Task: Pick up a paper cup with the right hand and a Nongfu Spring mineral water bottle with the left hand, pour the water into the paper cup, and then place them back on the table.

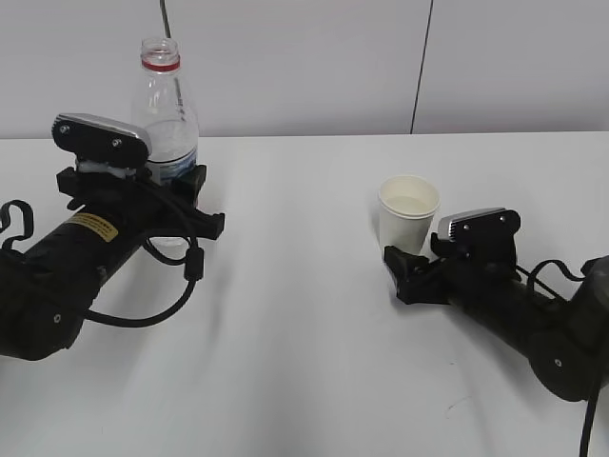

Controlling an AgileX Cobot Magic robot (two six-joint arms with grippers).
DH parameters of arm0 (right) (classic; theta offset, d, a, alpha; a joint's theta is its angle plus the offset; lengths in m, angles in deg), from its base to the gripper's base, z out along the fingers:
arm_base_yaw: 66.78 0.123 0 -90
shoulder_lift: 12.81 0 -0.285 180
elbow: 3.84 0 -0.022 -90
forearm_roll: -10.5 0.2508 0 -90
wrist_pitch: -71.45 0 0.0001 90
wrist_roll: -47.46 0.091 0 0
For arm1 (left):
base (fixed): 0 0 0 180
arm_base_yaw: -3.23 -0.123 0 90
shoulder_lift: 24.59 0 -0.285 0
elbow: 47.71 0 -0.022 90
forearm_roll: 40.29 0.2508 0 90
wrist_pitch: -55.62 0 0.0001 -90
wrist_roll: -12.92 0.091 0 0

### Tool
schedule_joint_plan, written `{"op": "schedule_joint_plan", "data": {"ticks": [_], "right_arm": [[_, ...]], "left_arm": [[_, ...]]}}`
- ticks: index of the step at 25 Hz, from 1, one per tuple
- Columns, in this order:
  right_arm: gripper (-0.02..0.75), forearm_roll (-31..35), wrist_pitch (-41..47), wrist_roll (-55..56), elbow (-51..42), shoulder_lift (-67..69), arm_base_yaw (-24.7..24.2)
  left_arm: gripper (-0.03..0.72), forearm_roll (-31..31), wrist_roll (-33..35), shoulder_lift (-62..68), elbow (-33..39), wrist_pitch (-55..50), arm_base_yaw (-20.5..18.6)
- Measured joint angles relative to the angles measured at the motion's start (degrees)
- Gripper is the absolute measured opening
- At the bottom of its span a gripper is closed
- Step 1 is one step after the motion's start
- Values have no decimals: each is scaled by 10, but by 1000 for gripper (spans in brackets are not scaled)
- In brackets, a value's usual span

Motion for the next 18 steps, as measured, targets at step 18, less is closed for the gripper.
{"op": "schedule_joint_plan", "data": {"ticks": [18], "right_arm": [[596,0,5,-1,-149,-158,0]], "left_arm": [[330,-24,-10,0,-1,-17,-3]]}}
